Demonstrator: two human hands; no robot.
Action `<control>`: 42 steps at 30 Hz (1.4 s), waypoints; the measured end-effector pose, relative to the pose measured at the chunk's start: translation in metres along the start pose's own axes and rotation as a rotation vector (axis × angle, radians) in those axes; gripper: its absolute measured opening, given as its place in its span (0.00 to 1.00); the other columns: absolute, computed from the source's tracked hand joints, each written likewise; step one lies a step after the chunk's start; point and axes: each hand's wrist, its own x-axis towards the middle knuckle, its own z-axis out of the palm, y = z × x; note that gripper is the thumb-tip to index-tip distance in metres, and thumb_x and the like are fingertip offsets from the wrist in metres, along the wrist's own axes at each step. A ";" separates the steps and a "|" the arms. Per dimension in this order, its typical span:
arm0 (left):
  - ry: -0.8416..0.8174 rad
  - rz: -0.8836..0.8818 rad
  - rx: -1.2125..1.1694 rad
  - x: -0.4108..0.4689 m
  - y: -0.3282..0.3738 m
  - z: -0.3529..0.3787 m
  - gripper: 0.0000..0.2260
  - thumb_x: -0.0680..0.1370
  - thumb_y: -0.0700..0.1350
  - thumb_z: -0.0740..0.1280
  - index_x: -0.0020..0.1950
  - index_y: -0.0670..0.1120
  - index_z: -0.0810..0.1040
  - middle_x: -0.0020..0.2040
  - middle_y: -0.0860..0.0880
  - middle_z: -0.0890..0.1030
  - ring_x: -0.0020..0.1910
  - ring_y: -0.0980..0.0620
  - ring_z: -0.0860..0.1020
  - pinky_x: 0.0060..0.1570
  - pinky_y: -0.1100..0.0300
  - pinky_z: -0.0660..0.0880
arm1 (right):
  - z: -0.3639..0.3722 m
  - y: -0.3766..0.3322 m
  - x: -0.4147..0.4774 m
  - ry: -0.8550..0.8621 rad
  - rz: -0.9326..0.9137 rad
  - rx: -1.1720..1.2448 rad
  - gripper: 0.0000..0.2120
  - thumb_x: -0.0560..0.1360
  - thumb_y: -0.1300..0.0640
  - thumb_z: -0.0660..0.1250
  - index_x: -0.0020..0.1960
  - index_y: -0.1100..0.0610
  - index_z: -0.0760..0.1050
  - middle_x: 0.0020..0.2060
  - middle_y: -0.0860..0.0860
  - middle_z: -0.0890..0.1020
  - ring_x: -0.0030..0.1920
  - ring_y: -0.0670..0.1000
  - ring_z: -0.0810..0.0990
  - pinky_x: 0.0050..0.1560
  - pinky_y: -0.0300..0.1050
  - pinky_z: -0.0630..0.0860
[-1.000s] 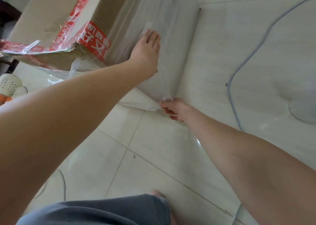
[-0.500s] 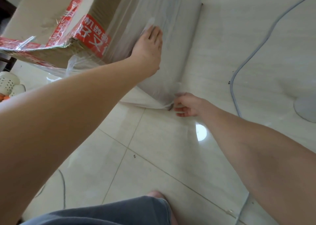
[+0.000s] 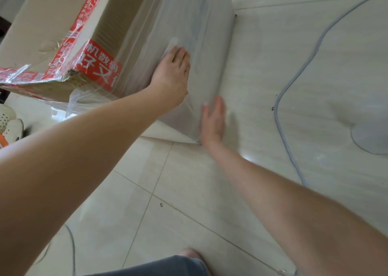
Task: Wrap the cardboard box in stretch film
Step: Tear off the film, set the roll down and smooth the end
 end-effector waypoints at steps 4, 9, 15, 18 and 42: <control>0.020 0.013 0.025 -0.001 -0.005 0.000 0.30 0.82 0.55 0.45 0.77 0.36 0.47 0.78 0.40 0.50 0.77 0.41 0.49 0.74 0.48 0.46 | 0.047 -0.013 -0.041 -0.213 -0.039 0.204 0.28 0.82 0.49 0.53 0.77 0.59 0.51 0.77 0.52 0.51 0.77 0.48 0.48 0.76 0.42 0.45; 0.096 0.051 0.077 0.000 -0.018 -0.001 0.31 0.81 0.58 0.46 0.76 0.37 0.53 0.76 0.41 0.57 0.73 0.43 0.57 0.70 0.52 0.56 | 0.053 0.004 -0.004 -0.217 0.132 0.169 0.29 0.82 0.46 0.49 0.78 0.58 0.47 0.78 0.54 0.48 0.77 0.51 0.45 0.74 0.43 0.40; -0.004 0.002 0.147 0.000 -0.016 -0.003 0.33 0.81 0.61 0.44 0.77 0.38 0.49 0.78 0.40 0.50 0.77 0.42 0.48 0.72 0.42 0.47 | 0.055 0.024 0.022 -0.232 0.234 0.133 0.30 0.82 0.44 0.48 0.78 0.58 0.46 0.78 0.54 0.48 0.77 0.53 0.46 0.74 0.46 0.41; -0.026 -0.017 0.139 0.000 -0.018 -0.006 0.34 0.80 0.62 0.43 0.77 0.38 0.46 0.78 0.39 0.47 0.77 0.41 0.45 0.71 0.37 0.42 | 0.049 0.028 0.032 -0.275 0.213 0.130 0.29 0.83 0.47 0.48 0.77 0.61 0.46 0.77 0.56 0.49 0.77 0.53 0.45 0.75 0.45 0.41; -0.108 0.147 0.043 0.015 0.001 0.003 0.27 0.82 0.58 0.42 0.78 0.49 0.46 0.79 0.46 0.44 0.77 0.43 0.43 0.71 0.38 0.37 | 0.058 0.010 0.054 -0.289 0.137 0.107 0.28 0.82 0.44 0.47 0.78 0.54 0.46 0.78 0.53 0.48 0.77 0.55 0.45 0.75 0.51 0.42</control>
